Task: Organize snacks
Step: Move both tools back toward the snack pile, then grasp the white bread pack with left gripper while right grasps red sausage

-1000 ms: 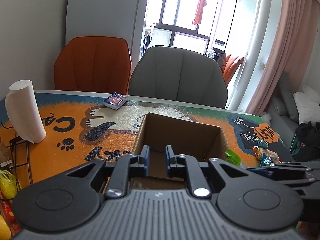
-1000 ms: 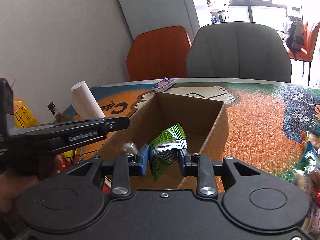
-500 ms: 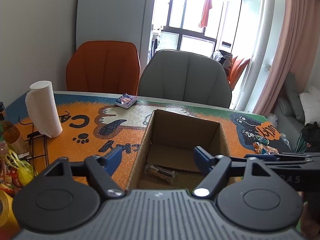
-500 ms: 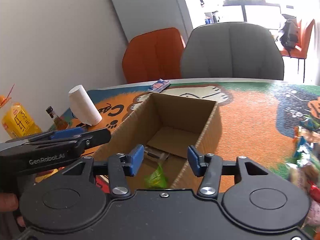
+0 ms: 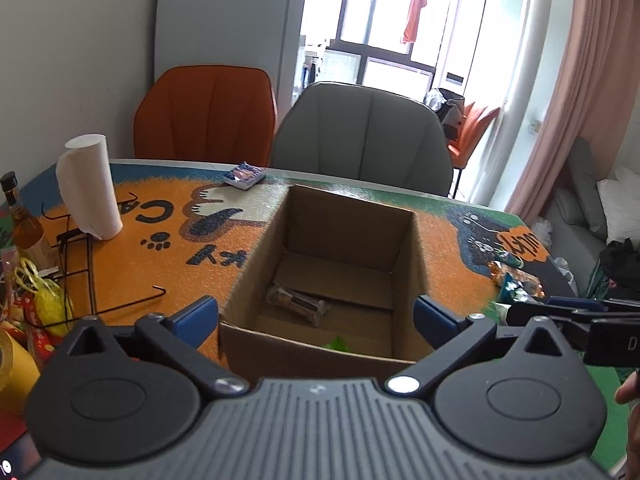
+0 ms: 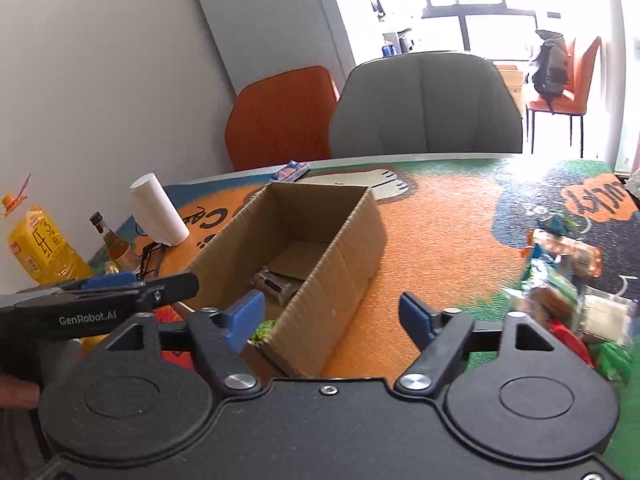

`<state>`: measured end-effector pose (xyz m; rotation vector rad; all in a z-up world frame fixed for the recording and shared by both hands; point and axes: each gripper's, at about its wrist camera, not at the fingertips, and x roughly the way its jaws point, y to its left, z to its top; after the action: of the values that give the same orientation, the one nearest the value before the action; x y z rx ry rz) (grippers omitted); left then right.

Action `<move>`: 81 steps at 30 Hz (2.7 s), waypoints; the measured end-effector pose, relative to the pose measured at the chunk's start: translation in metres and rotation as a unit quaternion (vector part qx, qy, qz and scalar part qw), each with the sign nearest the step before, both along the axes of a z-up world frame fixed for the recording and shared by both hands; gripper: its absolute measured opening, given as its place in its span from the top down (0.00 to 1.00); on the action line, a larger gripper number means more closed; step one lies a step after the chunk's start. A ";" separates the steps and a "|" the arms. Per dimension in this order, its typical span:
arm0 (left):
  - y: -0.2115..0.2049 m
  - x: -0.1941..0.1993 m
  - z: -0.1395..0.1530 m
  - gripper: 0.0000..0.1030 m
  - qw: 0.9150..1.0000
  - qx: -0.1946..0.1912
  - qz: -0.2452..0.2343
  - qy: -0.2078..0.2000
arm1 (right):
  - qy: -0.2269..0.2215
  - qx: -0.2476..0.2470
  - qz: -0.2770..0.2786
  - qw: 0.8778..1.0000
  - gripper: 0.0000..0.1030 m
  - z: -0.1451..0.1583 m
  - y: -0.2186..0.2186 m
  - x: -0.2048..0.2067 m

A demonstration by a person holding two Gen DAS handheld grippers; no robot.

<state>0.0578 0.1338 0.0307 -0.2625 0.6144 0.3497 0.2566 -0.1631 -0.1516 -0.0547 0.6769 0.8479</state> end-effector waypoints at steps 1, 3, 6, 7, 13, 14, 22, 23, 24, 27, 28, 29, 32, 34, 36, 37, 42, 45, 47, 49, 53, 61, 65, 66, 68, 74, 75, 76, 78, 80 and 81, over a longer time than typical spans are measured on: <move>-0.004 0.000 0.000 0.00 1.000 -0.001 -0.004 0.001 | -0.002 0.001 -0.003 1.000 0.20 0.001 -0.005 -0.001; -0.011 -0.001 0.001 0.00 1.000 0.000 -0.010 0.000 | -0.003 0.002 -0.008 1.000 0.17 0.003 -0.015 -0.002; -0.024 -0.002 0.002 0.00 1.000 -0.002 -0.023 -0.004 | -0.007 0.004 -0.019 1.000 0.10 0.004 -0.030 -0.004; -0.027 -0.002 0.003 0.00 1.000 -0.004 -0.027 -0.005 | -0.009 0.005 -0.024 1.000 0.07 0.005 -0.035 -0.004; -0.049 0.002 0.001 0.00 0.999 -0.011 -0.047 -0.007 | -0.008 0.008 -0.052 0.999 0.06 0.004 -0.070 -0.001; -0.053 0.003 0.001 0.00 0.999 -0.012 -0.051 -0.007 | -0.009 0.008 -0.059 0.998 0.06 0.003 -0.076 0.000; -0.088 0.017 -0.003 0.00 0.995 -0.022 -0.093 -0.004 | -0.007 0.007 -0.107 0.994 0.06 -0.003 -0.124 0.009; -0.092 0.019 -0.004 0.00 0.995 -0.025 -0.096 -0.001 | -0.006 0.007 -0.112 0.994 0.06 -0.005 -0.129 0.010; -0.095 0.022 -0.006 0.00 0.995 -0.028 -0.098 0.001 | -0.005 0.007 -0.117 0.993 0.06 -0.006 -0.133 0.011; -0.106 0.027 -0.010 0.00 0.994 -0.026 -0.106 0.001 | -0.002 0.009 -0.129 0.992 0.06 -0.010 -0.146 0.015; -0.111 0.029 -0.011 0.00 0.994 -0.024 -0.110 0.003 | -0.001 0.008 -0.132 0.991 0.06 -0.011 -0.149 0.016; -0.115 0.031 -0.013 0.00 0.993 -0.021 -0.114 0.005 | 0.000 0.008 -0.135 0.991 0.06 -0.013 -0.152 0.018; -0.127 0.037 -0.018 0.00 0.992 -0.018 -0.127 0.009 | 0.004 0.006 -0.142 0.990 0.06 -0.018 -0.160 0.021; -0.133 0.041 -0.022 0.00 0.991 -0.020 -0.131 0.008 | 0.008 0.006 -0.144 0.989 0.06 -0.022 -0.164 0.024; -0.139 0.046 -0.026 0.00 0.991 -0.022 -0.134 0.007 | 0.008 0.003 -0.149 0.989 0.08 -0.026 -0.168 0.026; -0.141 0.048 -0.028 0.00 0.991 -0.022 -0.135 0.007 | 0.009 0.002 -0.152 0.988 0.10 -0.028 -0.170 0.028; -0.147 0.059 -0.039 0.00 0.990 -0.022 -0.141 0.008 | 0.023 -0.001 -0.160 0.987 0.18 -0.040 -0.177 0.038; -0.151 0.066 -0.046 0.00 0.989 -0.025 -0.147 0.011 | 0.033 -0.001 -0.162 0.986 0.23 -0.048 -0.180 0.043; -0.154 0.071 -0.050 0.00 0.988 -0.028 -0.154 0.015 | 0.038 -0.002 -0.163 0.986 0.24 -0.053 -0.180 0.047; -0.155 0.077 -0.055 0.01 0.987 -0.032 -0.156 0.021 | 0.043 -0.004 -0.164 0.986 0.26 -0.058 -0.182 0.050; -0.156 0.088 -0.065 0.02 0.987 -0.046 -0.153 0.033 | 0.056 -0.009 -0.162 0.985 0.33 -0.068 -0.180 0.057; -0.157 0.111 -0.083 0.21 0.984 -0.059 -0.161 0.053 | 0.085 -0.020 -0.161 0.983 0.44 -0.091 -0.177 0.075; -0.158 0.122 -0.091 0.27 0.982 -0.066 -0.165 0.058 | 0.092 -0.028 -0.159 0.983 0.49 -0.100 -0.173 0.083; -0.158 0.125 -0.092 0.29 0.982 -0.068 -0.166 0.059 | 0.094 -0.030 -0.158 0.982 0.52 -0.102 -0.173 0.085; -0.159 0.131 -0.095 0.31 0.981 -0.073 -0.168 0.062 | 0.100 -0.031 -0.156 0.982 0.56 -0.105 -0.172 0.088; -0.161 0.149 -0.106 0.34 0.980 -0.081 -0.169 0.072 | 0.094 -0.037 -0.148 0.984 0.62 -0.106 -0.170 0.093; -0.162 0.152 -0.107 0.34 0.980 -0.081 -0.169 0.072 | 0.093 -0.038 -0.148 0.984 0.63 -0.105 -0.170 0.093; -0.163 0.155 -0.109 0.34 0.979 -0.082 -0.169 0.073 | 0.091 -0.040 -0.147 0.984 0.64 -0.105 -0.170 0.094; -0.166 0.158 -0.112 0.35 0.979 -0.080 -0.170 0.077 | 0.089 -0.043 -0.145 0.984 0.65 -0.105 -0.171 0.094; -0.167 0.161 -0.115 0.35 0.978 -0.083 -0.173 0.080 | 0.086 -0.049 -0.144 0.985 0.68 -0.105 -0.170 0.095; -0.169 0.162 -0.117 0.35 0.978 -0.084 -0.173 0.081 | 0.084 -0.051 -0.144 0.985 0.69 -0.105 -0.170 0.095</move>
<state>0.2200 -0.0348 -0.0863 -0.2844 0.8370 -0.0182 0.3518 -0.3334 -0.2564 0.0228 0.8646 0.5417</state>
